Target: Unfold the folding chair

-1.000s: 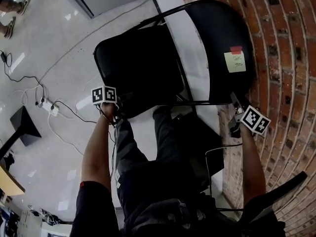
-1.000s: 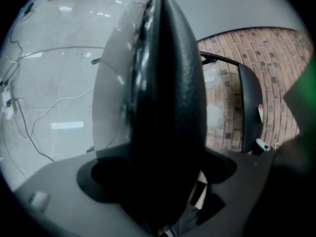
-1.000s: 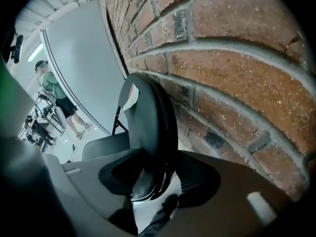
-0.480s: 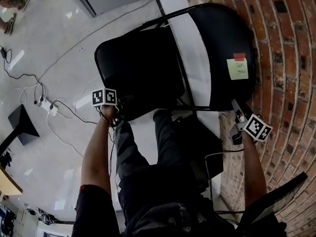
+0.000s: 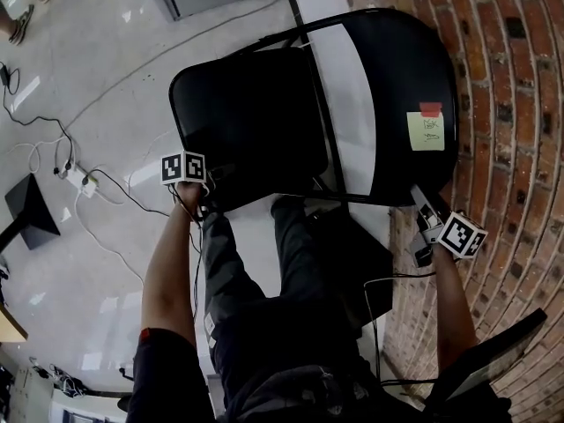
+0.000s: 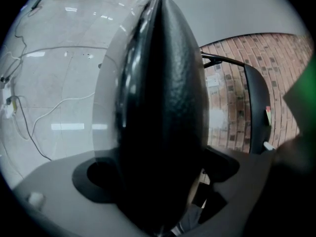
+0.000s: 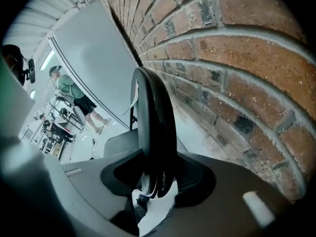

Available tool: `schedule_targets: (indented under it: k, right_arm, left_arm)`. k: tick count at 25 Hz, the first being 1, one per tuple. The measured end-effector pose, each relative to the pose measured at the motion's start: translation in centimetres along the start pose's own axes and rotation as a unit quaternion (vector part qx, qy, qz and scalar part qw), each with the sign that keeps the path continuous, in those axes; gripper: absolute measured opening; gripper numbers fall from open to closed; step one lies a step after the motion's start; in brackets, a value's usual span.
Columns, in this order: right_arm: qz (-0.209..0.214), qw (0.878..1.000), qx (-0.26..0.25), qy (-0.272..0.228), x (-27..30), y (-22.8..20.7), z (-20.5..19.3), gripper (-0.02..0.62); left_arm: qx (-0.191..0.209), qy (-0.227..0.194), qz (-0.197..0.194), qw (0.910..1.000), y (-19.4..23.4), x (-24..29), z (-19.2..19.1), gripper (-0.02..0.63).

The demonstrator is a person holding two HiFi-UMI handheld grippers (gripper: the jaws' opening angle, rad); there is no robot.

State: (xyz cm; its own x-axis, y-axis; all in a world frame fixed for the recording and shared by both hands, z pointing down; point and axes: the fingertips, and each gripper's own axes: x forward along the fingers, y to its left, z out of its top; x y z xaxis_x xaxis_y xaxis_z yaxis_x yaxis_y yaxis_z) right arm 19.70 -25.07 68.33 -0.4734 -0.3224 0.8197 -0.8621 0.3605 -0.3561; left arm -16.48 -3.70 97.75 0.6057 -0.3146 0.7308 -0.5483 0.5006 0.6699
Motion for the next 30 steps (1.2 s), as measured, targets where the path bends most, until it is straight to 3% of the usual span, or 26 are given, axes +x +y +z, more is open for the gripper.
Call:
schedule_targets:
  k: [6, 10, 16, 21, 30]
  right_arm:
    - [0.015, 1.000, -0.007, 0.012, 2.5, 3.8, -4.1, 0.164]
    - [0.037, 0.999, -0.010, 0.022, 2.2, 5.4, -4.0, 0.156]
    - [0.036, 0.998, -0.046, 0.032, 2.4, 8.7, -5.4, 0.146]
    - [0.062, 0.995, -0.041, 0.060, 2.2, 10.2, -5.9, 0.167]
    - [0.059, 0.996, -0.033, 0.062, 4.0, 10.5, -6.2, 0.163]
  left_arm:
    - [0.004, -0.005, -0.013, 0.9999, 5.7, 0.3, -0.6, 0.531]
    - [0.000, -0.012, -0.014, 0.9998, 6.2, -0.2, -0.7, 0.536]
    - [0.005, -0.015, -0.013, 0.9998, 8.5, -0.4, -0.7, 0.548]
    - [0.008, -0.017, -0.018, 0.9997, 8.9, -0.5, -0.9, 0.551]
    - [0.011, -0.023, -0.017, 0.9995, 9.5, -1.1, -0.3, 0.546]
